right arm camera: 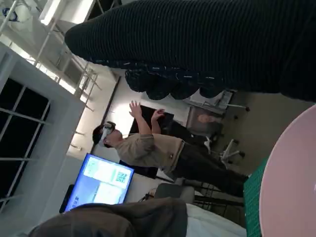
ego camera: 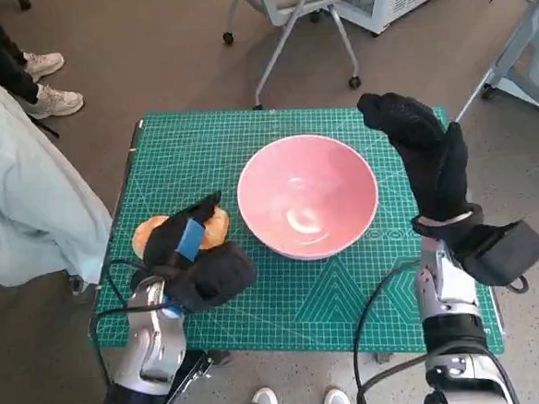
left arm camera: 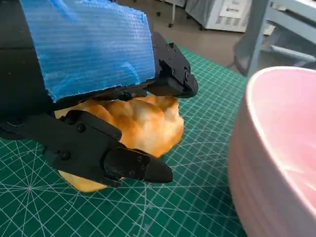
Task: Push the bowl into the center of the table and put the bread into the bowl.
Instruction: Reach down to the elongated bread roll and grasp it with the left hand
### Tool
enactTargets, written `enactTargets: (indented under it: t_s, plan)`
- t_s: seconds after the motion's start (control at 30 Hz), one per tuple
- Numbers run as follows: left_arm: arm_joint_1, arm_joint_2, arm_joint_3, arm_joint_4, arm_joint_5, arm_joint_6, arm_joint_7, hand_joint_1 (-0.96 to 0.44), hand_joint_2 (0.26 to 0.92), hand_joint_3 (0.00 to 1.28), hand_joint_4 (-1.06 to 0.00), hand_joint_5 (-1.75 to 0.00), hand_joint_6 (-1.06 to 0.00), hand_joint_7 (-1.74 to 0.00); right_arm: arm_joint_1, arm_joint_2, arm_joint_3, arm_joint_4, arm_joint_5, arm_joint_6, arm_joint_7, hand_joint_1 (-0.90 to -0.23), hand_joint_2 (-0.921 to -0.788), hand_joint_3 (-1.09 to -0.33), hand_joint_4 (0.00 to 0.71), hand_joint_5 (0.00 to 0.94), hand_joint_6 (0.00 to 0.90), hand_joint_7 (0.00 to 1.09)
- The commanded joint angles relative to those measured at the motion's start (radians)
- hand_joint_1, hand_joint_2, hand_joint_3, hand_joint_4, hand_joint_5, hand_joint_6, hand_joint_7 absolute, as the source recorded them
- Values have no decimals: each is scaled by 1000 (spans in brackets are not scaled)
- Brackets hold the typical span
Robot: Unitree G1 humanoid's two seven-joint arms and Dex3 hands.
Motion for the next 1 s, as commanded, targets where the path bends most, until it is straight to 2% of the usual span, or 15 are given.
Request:
enactTargets:
  t_s: [0.03,0.07,0.1,0.13,0.17,0.2,0.3,0.33,0.37,0.4,0.43,0.47,0.6,1.0]
  plan:
    - [4,-12,-14,52,-17,-3,13,-211,907,15,-664,-287,-534,-20,25,-4,-1,1,-2,19,8,-682,-921,-756,196,0,104,450]
    - [4,-12,-14,56,-20,-7,18,-167,904,10,-596,-502,-563,-15,25,-3,-1,0,-2,19,8,-682,-921,-756,196,0,104,451]
    - [5,-11,-13,61,-23,-17,26,-151,903,8,-570,-582,-573,-13,26,-3,-1,-1,-2,18,8,-682,-921,-756,196,0,103,451]
    - [6,-8,-11,70,-26,-31,38,32,909,64,-571,-857,-610,-21,27,-2,0,-1,-1,18,9,-681,-921,-757,195,0,103,452]
    - [6,-6,-11,78,-29,-42,46,152,913,89,-584,-1023,-652,-33,27,-2,0,-2,-1,18,9,-680,-921,-757,195,0,102,453]
    - [7,-2,-10,86,-33,-57,57,228,916,104,-592,-1130,-680,-41,28,-1,0,-2,1,18,11,-680,-921,-757,195,0,102,454]
    - [9,11,-6,100,-44,-94,79,324,919,120,-607,-1258,-778,-78,28,0,0,-1,5,19,15,-679,-921,-757,195,0,101,456]
    - [13,16,-4,98,-47,-109,87,333,919,122,-608,-1272,-794,-85,28,0,-1,0,6,20,17,-679,-921,-757,195,0,101,456]
    - [15,20,-2,98,-50,-120,92,215,920,110,-614,-1254,-736,-481,27,0,-1,1,8,21,18,-679,-921,-757,195,0,101,457]
    - [18,25,1,98,-53,-133,98,139,920,107,-612,-1248,-691,-743,26,1,-2,2,9,21,20,-679,-921,-756,195,0,100,457]
    - [20,29,4,99,-56,-143,102,91,921,102,-615,-1239,-668,-906,26,1,-2,3,11,22,21,-680,-921,-756,195,0,100,458]
    - [22,34,6,100,-59,-154,106,73,921,100,-616,-1235,-659,-964,26,2,-3,3,12,22,22,-680,-921,-756,195,0,100,458]
    - [29,48,18,92,-75,-187,115,28,921,84,-639,-1339,-681,-930,24,5,-3,5,12,21,25,-681,-921,-754,195,0,99,461]
    - [63,61,66,-5,-124,-244,129,4,919,66,-706,-1222,-632,-1074,19,11,-4,17,11,12,30,-681,-921,-751,196,1,94,465]
